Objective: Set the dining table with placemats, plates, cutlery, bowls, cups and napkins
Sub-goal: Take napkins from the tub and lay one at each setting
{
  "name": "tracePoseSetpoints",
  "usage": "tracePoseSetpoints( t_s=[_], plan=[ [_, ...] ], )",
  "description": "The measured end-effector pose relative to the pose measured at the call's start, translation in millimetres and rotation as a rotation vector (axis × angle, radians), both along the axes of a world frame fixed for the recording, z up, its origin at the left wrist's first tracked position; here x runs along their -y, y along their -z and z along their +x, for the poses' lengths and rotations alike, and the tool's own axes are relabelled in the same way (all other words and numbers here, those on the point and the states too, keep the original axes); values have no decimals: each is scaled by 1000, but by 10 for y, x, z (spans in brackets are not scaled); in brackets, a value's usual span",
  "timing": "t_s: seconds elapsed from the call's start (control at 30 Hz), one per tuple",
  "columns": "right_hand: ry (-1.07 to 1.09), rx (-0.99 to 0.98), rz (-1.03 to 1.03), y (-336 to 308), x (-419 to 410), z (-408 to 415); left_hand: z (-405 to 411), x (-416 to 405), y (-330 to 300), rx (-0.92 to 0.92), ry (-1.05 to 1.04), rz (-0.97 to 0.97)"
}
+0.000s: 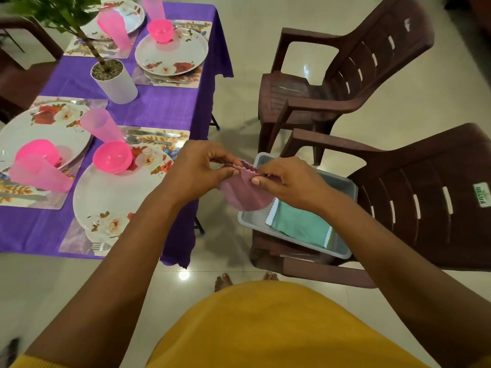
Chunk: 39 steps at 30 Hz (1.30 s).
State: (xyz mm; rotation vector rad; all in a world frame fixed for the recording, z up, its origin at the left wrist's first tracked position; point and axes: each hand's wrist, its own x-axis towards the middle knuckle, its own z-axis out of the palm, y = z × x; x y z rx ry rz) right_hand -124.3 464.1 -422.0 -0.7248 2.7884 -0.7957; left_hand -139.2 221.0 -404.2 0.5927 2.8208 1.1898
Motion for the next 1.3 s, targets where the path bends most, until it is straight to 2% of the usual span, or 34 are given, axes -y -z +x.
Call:
tracePoseSetpoints(
  t_s=[0.17, 0.33, 0.57, 0.67, 0.93, 1.3],
  plan=[
    [-33, 50, -36, 47, -8, -31, 37, 122, -72, 10, -49, -5],
    [-39, 102, -158, 81, 42, -142, 76, 276, -120, 53, -112, 31],
    [190, 326, -505, 54, 89, -220, 129, 486, -121, 70, -188, 92],
    [301, 355, -639, 34, 96, -238, 157, 531, -121, 51, -194, 116],
    [473, 408, -816, -15, 126, -225, 208, 543, -85, 96, -220, 193],
    [503, 446, -972, -92, 102, -147, 271, 368, -79, 17, -368, 322]
  ],
)
